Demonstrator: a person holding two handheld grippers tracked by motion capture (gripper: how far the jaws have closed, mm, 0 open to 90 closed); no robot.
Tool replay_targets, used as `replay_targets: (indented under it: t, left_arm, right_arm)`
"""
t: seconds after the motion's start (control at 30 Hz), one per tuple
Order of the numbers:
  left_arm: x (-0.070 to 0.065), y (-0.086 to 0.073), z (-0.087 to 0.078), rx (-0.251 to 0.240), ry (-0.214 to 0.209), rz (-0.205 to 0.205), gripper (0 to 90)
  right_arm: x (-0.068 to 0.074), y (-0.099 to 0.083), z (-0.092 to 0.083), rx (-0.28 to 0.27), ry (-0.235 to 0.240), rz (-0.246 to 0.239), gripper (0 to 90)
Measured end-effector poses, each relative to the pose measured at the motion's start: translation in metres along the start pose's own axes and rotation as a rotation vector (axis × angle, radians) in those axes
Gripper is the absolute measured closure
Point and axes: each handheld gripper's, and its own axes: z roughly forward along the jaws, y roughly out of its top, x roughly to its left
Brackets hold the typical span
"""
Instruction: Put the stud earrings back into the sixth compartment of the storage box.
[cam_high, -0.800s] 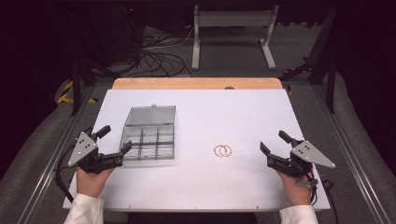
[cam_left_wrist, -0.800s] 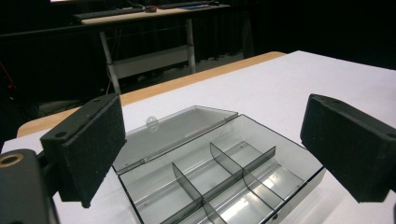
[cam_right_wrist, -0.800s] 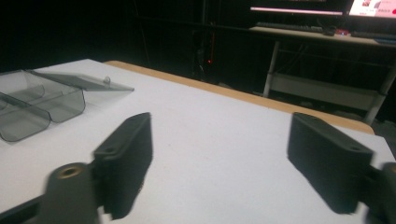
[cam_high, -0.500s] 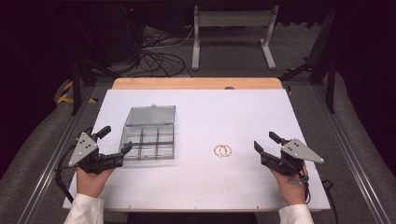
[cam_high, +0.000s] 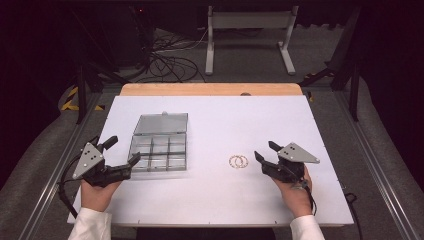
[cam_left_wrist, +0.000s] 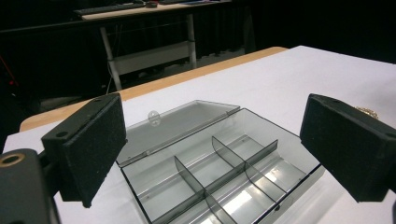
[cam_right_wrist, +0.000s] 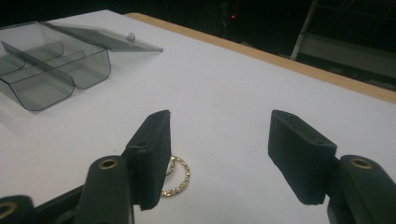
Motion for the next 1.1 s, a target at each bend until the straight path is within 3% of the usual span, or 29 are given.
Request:
replay_targets:
  t: [0.5,1.1]
  left_arm:
    - [0.001,0.000,-0.001,-0.003,0.006,0.000,7.9]
    - [0.002,-0.001,-0.002,0.003,0.004,0.002,8.3]
  right_arm:
    - [0.030,0.001,0.029,0.092,0.079,-0.036,50.2]
    - [0.053,-0.005,0.067,0.235,0.118,-0.065,68.7]
